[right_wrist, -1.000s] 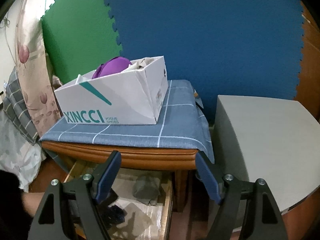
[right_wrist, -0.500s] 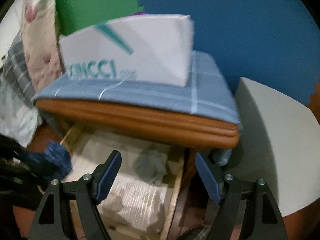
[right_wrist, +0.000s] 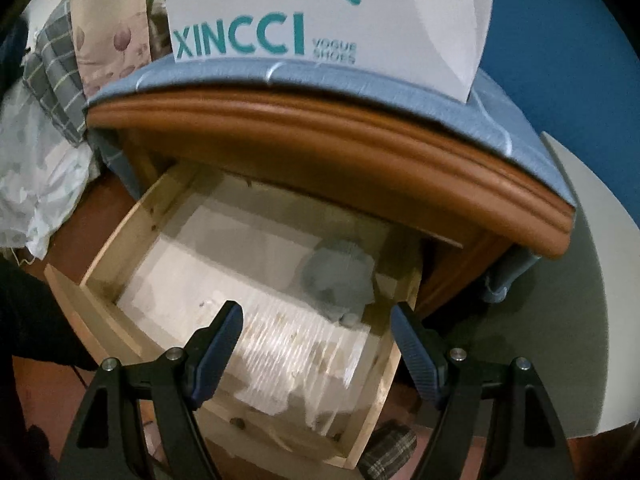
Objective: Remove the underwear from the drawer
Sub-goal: 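Withdraw the right tool while the left tool grasps the navy floral underwear, then lift the navy floral underwear with the left tool over the box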
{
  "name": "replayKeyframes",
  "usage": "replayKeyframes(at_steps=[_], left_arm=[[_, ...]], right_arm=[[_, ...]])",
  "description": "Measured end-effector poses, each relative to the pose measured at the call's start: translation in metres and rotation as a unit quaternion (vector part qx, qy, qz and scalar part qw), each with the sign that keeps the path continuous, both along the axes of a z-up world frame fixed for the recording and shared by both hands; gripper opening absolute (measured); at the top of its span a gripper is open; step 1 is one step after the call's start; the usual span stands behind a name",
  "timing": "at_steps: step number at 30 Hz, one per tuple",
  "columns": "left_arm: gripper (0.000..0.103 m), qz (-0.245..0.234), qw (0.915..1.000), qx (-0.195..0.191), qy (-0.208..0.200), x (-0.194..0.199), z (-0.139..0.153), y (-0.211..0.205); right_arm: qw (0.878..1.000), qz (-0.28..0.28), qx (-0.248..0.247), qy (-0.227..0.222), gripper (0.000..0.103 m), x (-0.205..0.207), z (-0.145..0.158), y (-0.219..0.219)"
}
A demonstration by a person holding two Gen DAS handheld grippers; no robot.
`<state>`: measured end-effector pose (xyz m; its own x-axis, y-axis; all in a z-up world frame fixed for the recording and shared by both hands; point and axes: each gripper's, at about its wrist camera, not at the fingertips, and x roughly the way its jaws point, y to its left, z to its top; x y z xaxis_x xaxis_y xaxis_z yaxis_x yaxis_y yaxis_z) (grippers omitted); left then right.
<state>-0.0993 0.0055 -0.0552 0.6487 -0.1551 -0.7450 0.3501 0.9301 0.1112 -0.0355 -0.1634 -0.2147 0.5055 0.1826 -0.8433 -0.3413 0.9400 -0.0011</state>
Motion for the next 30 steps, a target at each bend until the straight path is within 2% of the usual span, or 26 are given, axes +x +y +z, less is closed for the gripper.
replayKeyframes(at_steps=[4, 10, 26, 30], left_arm=[[0.017, 0.010, 0.9994, 0.003, -0.034, 0.007, 0.021, 0.002], [0.017, 0.017, 0.9984, 0.006, -0.053, 0.019, 0.038, 0.000], [0.017, 0.024, 0.9977, -0.001, -0.063, 0.022, 0.041, -0.011], [0.017, 0.027, 0.9976, -0.013, -0.062, 0.024, 0.045, -0.011]], right_arm=[[1.000, 0.005, 0.001, 0.003, 0.078, -0.002, -0.002, 0.003], [1.000, 0.008, 0.004, 0.009, 0.078, -0.001, -0.002, 0.003], [0.999, 0.028, 0.011, 0.017, 0.078, -0.006, 0.000, 0.008], [0.999, 0.035, 0.010, 0.015, 0.078, -0.008, 0.001, 0.012]])
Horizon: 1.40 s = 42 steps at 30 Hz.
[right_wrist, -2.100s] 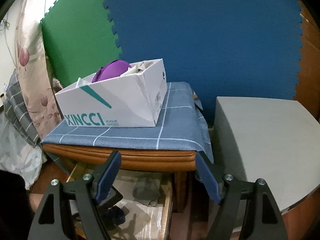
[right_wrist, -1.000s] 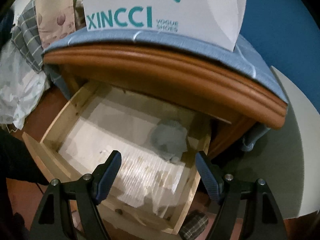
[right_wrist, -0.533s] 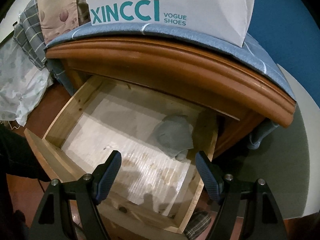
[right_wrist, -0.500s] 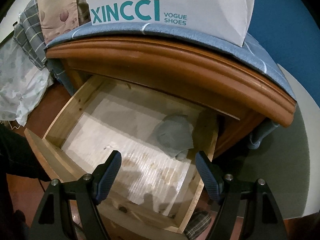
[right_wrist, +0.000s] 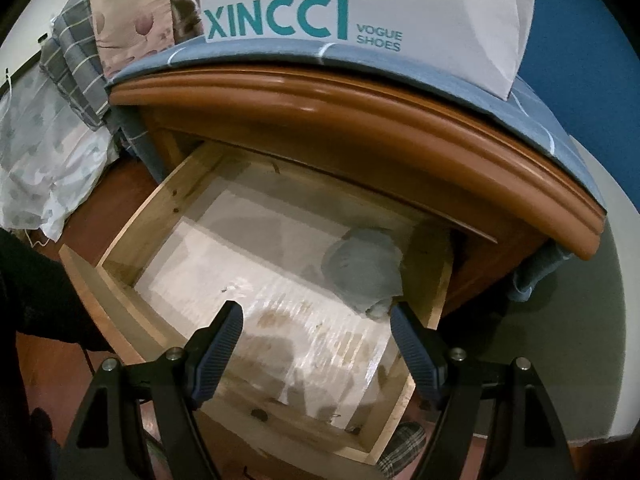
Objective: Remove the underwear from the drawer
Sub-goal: 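Lift the navy floral underwear with the left tool over the box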
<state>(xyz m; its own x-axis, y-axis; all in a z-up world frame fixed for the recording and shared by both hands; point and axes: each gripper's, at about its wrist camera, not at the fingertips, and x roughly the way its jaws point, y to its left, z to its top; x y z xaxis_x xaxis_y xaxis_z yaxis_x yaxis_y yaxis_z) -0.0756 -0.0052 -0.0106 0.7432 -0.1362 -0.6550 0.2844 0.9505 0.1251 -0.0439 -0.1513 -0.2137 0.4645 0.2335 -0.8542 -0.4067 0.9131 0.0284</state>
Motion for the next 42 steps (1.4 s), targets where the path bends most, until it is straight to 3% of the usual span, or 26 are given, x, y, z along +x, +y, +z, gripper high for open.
replayKeyframes(at_steps=[12, 23, 29, 42], left_arm=[[0.017, 0.026, 0.9985, -0.030, -0.037, 0.040, 0.056, 0.023], [0.017, 0.043, 0.9963, -0.065, -0.036, 0.123, 0.084, 0.011], [0.017, 0.064, 0.9957, -0.064, -0.019, 0.174, 0.070, -0.002], [0.017, 0.084, 0.9945, -0.035, 0.051, 0.238, -0.010, -0.021]], right_arm=[[1.000, 0.011, -0.001, 0.006, 0.078, -0.001, -0.001, 0.005], [1.000, 0.020, 0.002, 0.007, 0.078, -0.005, -0.002, 0.011], [1.000, 0.025, 0.008, 0.011, 0.078, -0.006, -0.003, 0.013], [0.999, 0.046, 0.015, 0.020, 0.078, -0.012, -0.004, 0.021]])
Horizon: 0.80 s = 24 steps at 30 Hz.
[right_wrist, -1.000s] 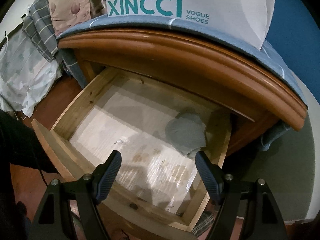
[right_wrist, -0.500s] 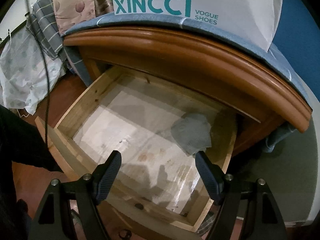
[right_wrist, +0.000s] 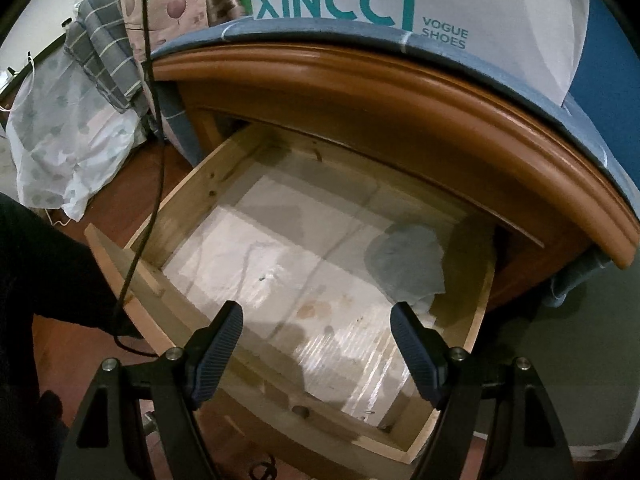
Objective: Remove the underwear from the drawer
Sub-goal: 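Lift the navy floral underwear with the left tool over the box, then lower the navy underwear into the box and open the left tool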
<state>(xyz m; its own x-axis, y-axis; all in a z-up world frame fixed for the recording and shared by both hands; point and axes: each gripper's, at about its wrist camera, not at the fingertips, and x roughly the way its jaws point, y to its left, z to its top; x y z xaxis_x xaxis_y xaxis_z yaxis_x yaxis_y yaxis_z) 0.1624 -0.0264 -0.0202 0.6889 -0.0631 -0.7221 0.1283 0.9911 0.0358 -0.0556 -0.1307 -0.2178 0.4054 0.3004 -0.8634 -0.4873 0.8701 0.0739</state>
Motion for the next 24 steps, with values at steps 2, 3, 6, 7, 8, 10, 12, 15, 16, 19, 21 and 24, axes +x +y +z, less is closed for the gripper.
replayKeyframes(at_steps=[2, 3, 6, 7, 8, 10, 12, 15, 16, 19, 21, 24], left_arm=[[0.017, 0.003, 0.9999, -0.002, 0.011, 0.006, -0.010, 0.000], [0.017, 0.004, 0.9998, -0.004, 0.017, 0.008, -0.016, 0.000], [0.017, 0.003, 0.9997, 0.000, 0.024, 0.009, -0.025, -0.001], [0.017, 0.002, 0.9996, 0.002, 0.028, 0.009, -0.030, -0.001], [0.017, 0.001, 0.9995, 0.002, 0.032, 0.010, -0.032, -0.001], [0.017, 0.001, 0.9992, 0.005, 0.039, 0.011, -0.039, -0.001], [0.017, 0.000, 0.9989, 0.004, 0.046, 0.013, -0.044, 0.000], [0.017, -0.004, 0.9981, 0.008, 0.061, 0.014, -0.053, 0.000], [0.017, -0.005, 0.9978, 0.008, 0.065, 0.014, -0.055, 0.000], [0.017, -0.005, 0.9970, 0.009, 0.076, 0.016, -0.063, 0.000], [0.018, -0.007, 0.9959, 0.009, 0.090, 0.017, -0.069, 0.001], [0.019, -0.011, 0.9957, 0.016, 0.090, 0.016, -0.074, 0.001]], right_arm=[[1.000, -0.001, 0.001, 0.002, 0.078, 0.000, 0.000, -0.001], [1.000, -0.001, 0.002, 0.002, 0.078, 0.000, 0.000, -0.002], [1.000, -0.003, 0.006, 0.003, 0.078, 0.000, 0.000, -0.002], [1.000, -0.003, 0.007, 0.003, 0.078, 0.000, 0.000, -0.002], [1.000, -0.003, 0.007, 0.003, 0.078, 0.000, 0.000, -0.002], [1.000, -0.003, 0.007, 0.005, 0.078, 0.000, -0.001, -0.001], [1.000, -0.001, 0.008, 0.005, 0.078, 0.000, -0.001, 0.000], [1.000, 0.000, 0.006, 0.006, 0.078, 0.000, -0.002, 0.002], [1.000, 0.000, 0.005, 0.007, 0.078, 0.000, -0.003, 0.002], [1.000, 0.000, 0.006, 0.010, 0.078, 0.000, -0.004, 0.002], [1.000, -0.001, 0.006, 0.013, 0.078, 0.000, -0.006, 0.002], [1.000, -0.002, 0.005, 0.016, 0.078, 0.000, -0.008, 0.004]])
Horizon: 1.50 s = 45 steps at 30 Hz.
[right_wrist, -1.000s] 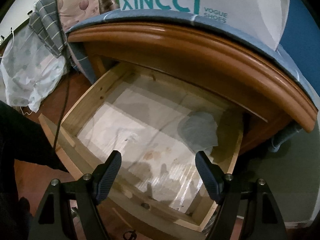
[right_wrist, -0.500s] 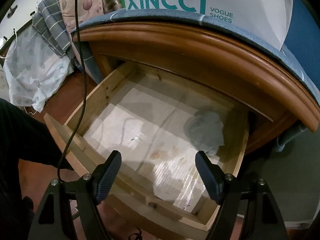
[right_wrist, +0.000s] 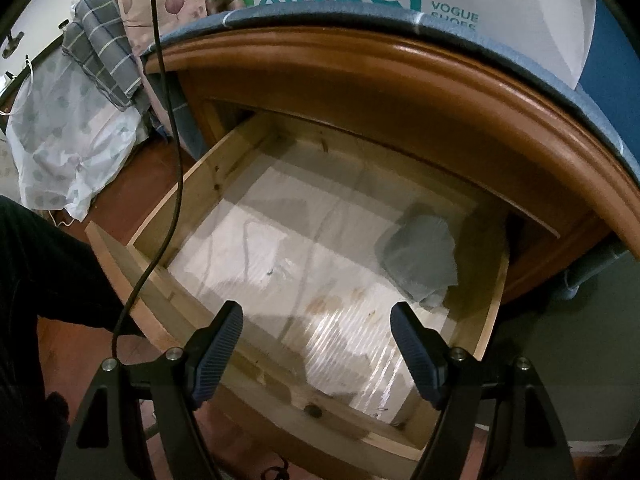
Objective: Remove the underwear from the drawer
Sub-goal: 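Lower the navy underwear into the box and open the left tool, then reach the right tool into the drawer and grasp the grey sock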
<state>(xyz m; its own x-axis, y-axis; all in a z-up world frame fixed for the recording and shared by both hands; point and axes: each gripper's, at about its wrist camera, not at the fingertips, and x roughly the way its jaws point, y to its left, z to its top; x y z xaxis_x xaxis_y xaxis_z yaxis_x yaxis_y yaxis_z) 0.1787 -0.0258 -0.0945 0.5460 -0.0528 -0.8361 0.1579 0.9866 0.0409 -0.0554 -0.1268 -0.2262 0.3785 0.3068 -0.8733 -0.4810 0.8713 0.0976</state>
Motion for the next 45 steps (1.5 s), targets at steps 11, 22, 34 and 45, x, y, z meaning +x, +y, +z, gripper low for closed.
replayKeyframes(at_steps=[11, 22, 34, 45], left_arm=[[0.088, -0.001, 0.9785, -0.122, -0.166, -0.051, 0.059, 0.042], [0.102, -0.011, 0.9422, -0.106, -0.318, -0.240, 0.037, 0.144], [0.102, 0.001, 0.9660, -0.143, -0.216, -0.252, -0.030, 0.178], [0.102, -0.015, 0.9723, -0.143, -0.185, -0.255, -0.041, 0.174]], right_arm=[[0.999, -0.025, 0.020, 0.008, 0.078, 0.001, -0.008, -0.010], [0.996, -0.087, 0.024, 0.014, 0.078, 0.003, -0.014, -0.040], [0.996, 0.000, -0.094, 0.013, 0.078, 0.056, -0.038, -0.004], [0.949, 0.227, -0.217, -0.038, 0.078, 0.055, -0.085, 0.031]])
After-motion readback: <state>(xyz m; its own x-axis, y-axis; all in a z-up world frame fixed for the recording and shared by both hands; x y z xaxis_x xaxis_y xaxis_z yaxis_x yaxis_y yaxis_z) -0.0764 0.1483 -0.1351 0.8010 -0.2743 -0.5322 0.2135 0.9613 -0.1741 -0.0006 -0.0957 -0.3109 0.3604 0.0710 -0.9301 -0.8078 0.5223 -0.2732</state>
